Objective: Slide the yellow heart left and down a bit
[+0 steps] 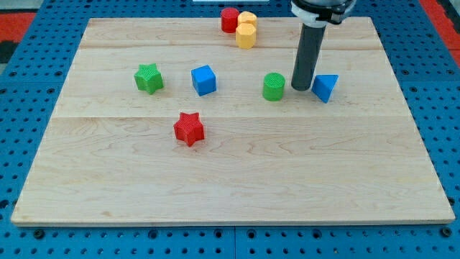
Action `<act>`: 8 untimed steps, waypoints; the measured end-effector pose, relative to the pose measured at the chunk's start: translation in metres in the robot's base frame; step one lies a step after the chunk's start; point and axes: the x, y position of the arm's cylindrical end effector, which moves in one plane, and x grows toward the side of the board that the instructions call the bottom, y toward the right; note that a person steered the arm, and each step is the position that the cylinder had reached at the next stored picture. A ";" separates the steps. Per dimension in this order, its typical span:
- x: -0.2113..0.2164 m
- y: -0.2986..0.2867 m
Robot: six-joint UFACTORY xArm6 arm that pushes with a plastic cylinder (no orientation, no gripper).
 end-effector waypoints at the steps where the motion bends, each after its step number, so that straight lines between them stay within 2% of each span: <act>1: 0.026 -0.012; 2: 0.018 -0.025; 3: -0.012 -0.025; 4: -0.016 -0.008; 6: -0.127 0.013; 7: -0.179 0.000; 8: -0.196 -0.041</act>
